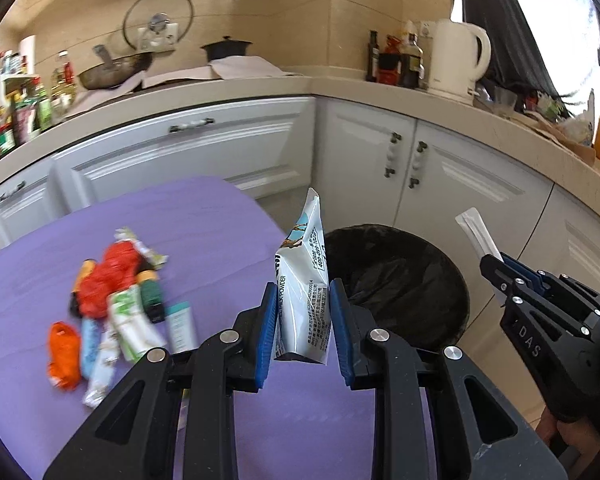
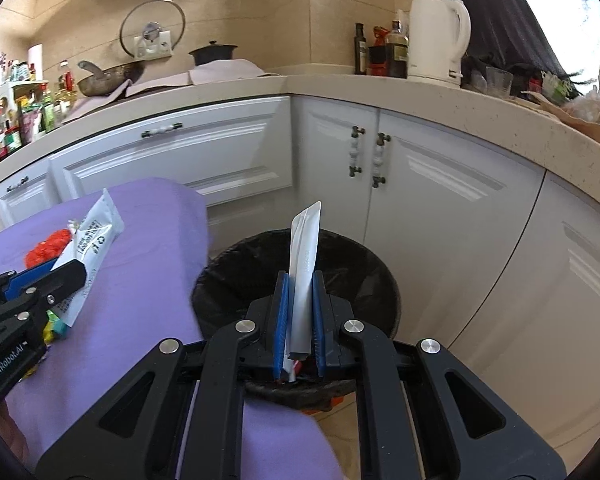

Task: Collect trash
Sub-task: 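Carry both items over the black bin and open both tools to drop them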

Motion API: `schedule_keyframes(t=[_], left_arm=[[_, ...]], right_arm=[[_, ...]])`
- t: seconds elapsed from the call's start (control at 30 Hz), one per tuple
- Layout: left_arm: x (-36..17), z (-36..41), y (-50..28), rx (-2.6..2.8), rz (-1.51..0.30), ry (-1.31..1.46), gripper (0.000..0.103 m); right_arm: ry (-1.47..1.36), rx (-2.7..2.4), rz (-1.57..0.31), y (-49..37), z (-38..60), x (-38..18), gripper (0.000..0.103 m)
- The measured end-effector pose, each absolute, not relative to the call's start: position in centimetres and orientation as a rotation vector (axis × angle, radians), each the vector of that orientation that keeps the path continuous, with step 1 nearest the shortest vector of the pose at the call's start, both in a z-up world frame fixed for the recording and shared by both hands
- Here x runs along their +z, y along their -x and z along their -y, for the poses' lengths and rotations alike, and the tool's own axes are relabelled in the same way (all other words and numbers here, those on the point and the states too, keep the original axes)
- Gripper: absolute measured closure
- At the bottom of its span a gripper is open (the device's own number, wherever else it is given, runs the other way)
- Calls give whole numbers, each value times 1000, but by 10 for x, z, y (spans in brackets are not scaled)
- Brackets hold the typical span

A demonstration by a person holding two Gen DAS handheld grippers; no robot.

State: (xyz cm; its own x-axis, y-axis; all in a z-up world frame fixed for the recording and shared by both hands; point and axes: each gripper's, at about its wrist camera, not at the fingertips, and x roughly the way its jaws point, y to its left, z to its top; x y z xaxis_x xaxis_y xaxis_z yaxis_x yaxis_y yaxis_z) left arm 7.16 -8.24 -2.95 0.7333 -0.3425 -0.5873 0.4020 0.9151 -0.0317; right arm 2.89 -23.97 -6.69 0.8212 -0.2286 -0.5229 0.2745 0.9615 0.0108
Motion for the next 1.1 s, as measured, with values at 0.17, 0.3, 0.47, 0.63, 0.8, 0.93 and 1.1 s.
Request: schedule_keyframes(t=[0.17, 0.3, 0.47, 0.63, 0.8, 0.93, 1.1], left_arm=[[-38, 109, -84, -418, -642, -128, 76], [-47, 124, -93, -418, -672, -146, 76], [-59, 138, -102, -412, -703, -167, 76], [-67, 146, -110, -406, -729, -179, 76], [-68, 152, -118, -406, -736, -179, 75], [-70, 157, -124, -407, -752, -176, 73], [-73, 162, -128, -412, -775, -183, 65]], right_arm=[[-103, -277, -559, -41, 259, -75, 92], [-113, -278, -570, -49, 270, -82, 92], [-122, -277, -583, -56, 280, -90, 91], [-132, -278, -597, -63, 287, -98, 91], [-137, -277, -604, -69, 290, -102, 91], [-143, -272, -611, -74, 293, -105, 89], [-166, -279, -620, -78, 300, -109, 81]])
